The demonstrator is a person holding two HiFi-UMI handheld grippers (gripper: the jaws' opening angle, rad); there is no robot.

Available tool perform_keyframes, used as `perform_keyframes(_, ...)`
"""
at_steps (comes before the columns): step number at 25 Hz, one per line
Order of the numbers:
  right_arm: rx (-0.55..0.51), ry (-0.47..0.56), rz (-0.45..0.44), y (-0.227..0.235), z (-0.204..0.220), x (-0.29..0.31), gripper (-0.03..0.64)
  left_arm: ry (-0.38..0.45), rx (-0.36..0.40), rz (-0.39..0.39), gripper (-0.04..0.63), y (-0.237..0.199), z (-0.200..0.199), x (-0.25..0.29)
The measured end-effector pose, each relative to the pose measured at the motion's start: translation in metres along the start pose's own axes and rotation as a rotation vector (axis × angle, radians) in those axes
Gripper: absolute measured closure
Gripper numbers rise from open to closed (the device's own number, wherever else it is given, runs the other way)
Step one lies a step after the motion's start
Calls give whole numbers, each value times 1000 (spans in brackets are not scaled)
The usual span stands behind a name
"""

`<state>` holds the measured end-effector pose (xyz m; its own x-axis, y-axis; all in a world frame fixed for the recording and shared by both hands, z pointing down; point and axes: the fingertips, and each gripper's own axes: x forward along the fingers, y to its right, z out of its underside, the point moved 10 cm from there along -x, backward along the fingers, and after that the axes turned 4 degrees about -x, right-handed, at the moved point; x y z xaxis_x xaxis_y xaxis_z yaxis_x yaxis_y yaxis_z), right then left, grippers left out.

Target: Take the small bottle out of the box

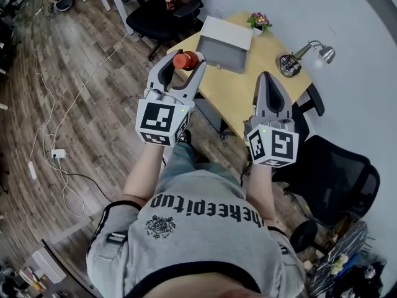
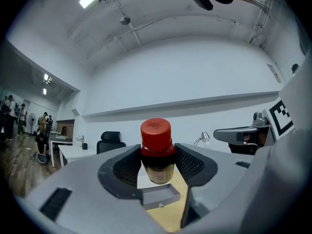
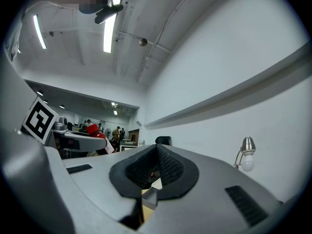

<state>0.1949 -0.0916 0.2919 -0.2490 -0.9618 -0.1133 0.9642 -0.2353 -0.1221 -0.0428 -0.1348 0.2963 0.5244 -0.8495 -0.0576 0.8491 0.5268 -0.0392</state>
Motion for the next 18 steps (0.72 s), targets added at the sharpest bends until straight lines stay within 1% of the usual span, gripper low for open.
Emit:
perform_keyframes(7,0,9,18,7,1,-10,615,29,7,-6,376,11,-1,-4)
perform_keyframes(18,-11,13,15,12,1,-13,615,57,3,-4,376,17,-2,-2)
